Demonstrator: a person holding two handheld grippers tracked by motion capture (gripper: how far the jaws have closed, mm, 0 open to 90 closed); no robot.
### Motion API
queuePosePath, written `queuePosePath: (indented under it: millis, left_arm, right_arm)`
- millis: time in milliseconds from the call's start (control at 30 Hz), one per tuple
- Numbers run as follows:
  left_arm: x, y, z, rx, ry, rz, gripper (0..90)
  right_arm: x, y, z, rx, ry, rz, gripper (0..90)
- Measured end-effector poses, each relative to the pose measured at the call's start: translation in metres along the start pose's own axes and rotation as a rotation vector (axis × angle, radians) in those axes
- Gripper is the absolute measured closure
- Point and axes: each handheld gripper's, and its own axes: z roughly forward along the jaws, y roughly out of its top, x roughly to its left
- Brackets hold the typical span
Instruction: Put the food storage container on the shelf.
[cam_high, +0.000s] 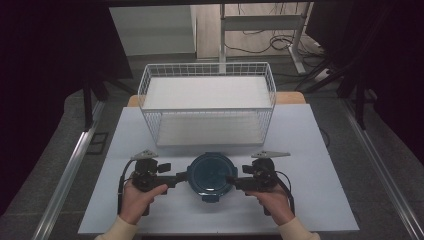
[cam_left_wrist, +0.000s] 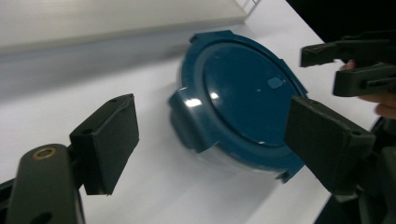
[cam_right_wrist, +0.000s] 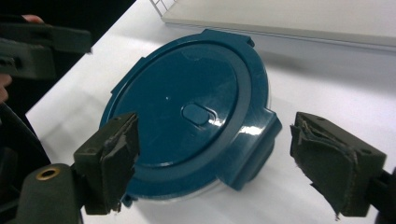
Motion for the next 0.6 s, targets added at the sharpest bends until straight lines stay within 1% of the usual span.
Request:
queuePosePath:
  millis: [67, 100, 167, 233, 300, 333, 367, 400, 433, 467, 500, 533, 567, 600]
  left_arm:
    - [0.002, 0.002, 0.007, 0.023, -0.017, -0.017, 16.8]
    - [0.004, 0.003, 0.011, 0.028, -0.026, -0.037, 16.6]
    - [0.007, 0.003, 0.016, 0.034, -0.045, -0.064, 16.6]
    - [0.010, 0.002, 0.021, 0.050, -0.053, -0.072, 15.9]
    - [0.011, 0.002, 0.023, 0.058, -0.050, -0.072, 14.9]
    - [0.012, 0.000, 0.026, 0.065, -0.054, -0.082, 13.5]
    - [0.012, 0.000, 0.026, 0.065, -0.054, -0.082, 13.3]
    - [0.015, -0.001, 0.029, 0.062, -0.094, -0.115, 13.1]
    - [0.017, -0.001, 0.031, 0.071, -0.103, -0.118, 12.7]
    - [0.017, -0.001, 0.031, 0.071, -0.103, -0.118, 12.1]
    - [0.021, -0.002, 0.033, 0.081, -0.094, -0.125, 12.2]
    - [0.022, -0.002, 0.034, 0.079, -0.105, -0.139, 12.3]
    - [0.022, -0.002, 0.034, 0.079, -0.105, -0.139, 12.2]
    - [0.025, -0.003, 0.035, 0.084, -0.127, -0.156, 12.2]
  right_arm:
    - [-0.002, 0.001, 0.004, -0.002, 0.012, 0.017, 14.4]
    - [-0.003, 0.000, 0.006, 0.001, 0.018, 0.029, 13.9]
    - [-0.005, 0.000, 0.011, 0.011, 0.022, 0.053, 13.1]
    - [-0.007, -0.001, 0.014, 0.016, 0.018, 0.074, 12.5]
    - [-0.008, -0.001, 0.016, 0.018, 0.024, 0.085, 12.4]
    - [-0.008, -0.002, 0.017, 0.025, 0.024, 0.089, 11.5]
    - [-0.008, -0.002, 0.017, 0.025, 0.024, 0.089, 11.5]
    - [-0.009, -0.004, 0.020, 0.036, 0.023, 0.096, 10.9]
    - [-0.009, -0.004, 0.021, 0.038, 0.024, 0.101, 10.7]
    - [-0.009, -0.004, 0.021, 0.038, 0.024, 0.101, 10.7]
    - [-0.011, -0.005, 0.024, 0.044, 0.031, 0.115, 9.9]
    - [-0.011, -0.006, 0.024, 0.050, 0.032, 0.118, 9.5]
    - [-0.011, -0.006, 0.024, 0.050, 0.032, 0.118, 9.5]
    - [-0.012, -0.007, 0.028, 0.059, 0.027, 0.124, 8.9]
